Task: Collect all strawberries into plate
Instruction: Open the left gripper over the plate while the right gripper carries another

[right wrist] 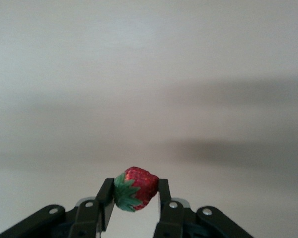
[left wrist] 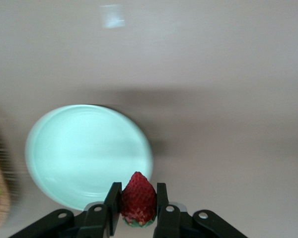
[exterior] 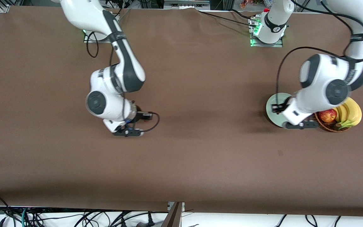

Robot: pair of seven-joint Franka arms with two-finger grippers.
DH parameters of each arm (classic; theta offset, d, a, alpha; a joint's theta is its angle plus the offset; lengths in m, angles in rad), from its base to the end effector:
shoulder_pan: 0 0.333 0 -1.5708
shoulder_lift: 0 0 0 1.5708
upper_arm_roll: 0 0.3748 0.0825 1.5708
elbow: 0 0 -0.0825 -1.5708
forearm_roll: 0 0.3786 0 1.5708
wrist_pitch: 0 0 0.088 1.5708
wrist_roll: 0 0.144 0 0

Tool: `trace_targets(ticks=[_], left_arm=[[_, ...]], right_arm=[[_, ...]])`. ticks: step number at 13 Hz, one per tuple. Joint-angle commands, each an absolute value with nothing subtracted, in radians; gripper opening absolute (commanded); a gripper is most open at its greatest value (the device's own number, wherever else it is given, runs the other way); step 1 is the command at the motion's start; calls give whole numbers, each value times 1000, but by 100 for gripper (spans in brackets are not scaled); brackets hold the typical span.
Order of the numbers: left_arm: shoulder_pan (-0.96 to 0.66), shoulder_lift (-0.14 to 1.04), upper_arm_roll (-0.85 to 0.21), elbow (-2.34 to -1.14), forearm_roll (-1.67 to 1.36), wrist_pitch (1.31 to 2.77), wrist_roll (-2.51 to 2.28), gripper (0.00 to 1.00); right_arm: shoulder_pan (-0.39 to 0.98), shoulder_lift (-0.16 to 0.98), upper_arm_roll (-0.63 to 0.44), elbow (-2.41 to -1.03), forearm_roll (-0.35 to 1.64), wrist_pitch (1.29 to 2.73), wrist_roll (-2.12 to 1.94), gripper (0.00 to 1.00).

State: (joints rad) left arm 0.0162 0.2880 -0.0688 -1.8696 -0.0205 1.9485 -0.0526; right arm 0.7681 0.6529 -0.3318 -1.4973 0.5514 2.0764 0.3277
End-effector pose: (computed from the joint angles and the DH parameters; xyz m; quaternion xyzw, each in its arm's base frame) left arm 0.6019 -0.0314 0.3693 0.9944 0.0051 -0.1049 0.0134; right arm 0.6292 0.3910 0.3140 -0.9889 0.0536 0.0637 0.1229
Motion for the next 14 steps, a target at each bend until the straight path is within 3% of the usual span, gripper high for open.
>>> trace_targets(ticks=[1, 3, 5, 8, 10, 11, 12, 13, 14], left_arm=[[-6, 245, 76, -1954, -67, 1954, 183, 5], [5, 256, 112, -2008, -67, 2024, 239, 5], [8, 264, 120, -2132, -67, 2205, 245, 5], [8, 284, 123, -2246, -67, 2385, 256, 5], [8, 307, 130, -2260, -64, 2405, 261, 7], [8, 316, 130, -2257, -61, 2405, 261, 22], [6, 324, 130, -2255, -57, 2407, 261, 46], [5, 336, 130, -2247, -51, 2407, 262, 99], [-1, 337, 130, -2241, -51, 2404, 268, 100]], right_arm=[[833, 698, -273, -1473, 571, 2225, 553, 39], [912, 764, -215, -1473, 568, 2456, 746, 39], [1012, 833, -206, -1474, 568, 2667, 885, 39], [1090, 905, -186, -1454, 569, 2845, 1087, 39], [1133, 963, -179, -1419, 569, 2963, 1225, 43], [1149, 986, -181, -1396, 568, 2992, 1291, 53], [1144, 982, -181, -1391, 563, 2988, 1311, 66], [1140, 965, -183, -1396, 563, 2979, 1305, 72], [1135, 953, -187, -1394, 557, 2933, 1305, 78]])
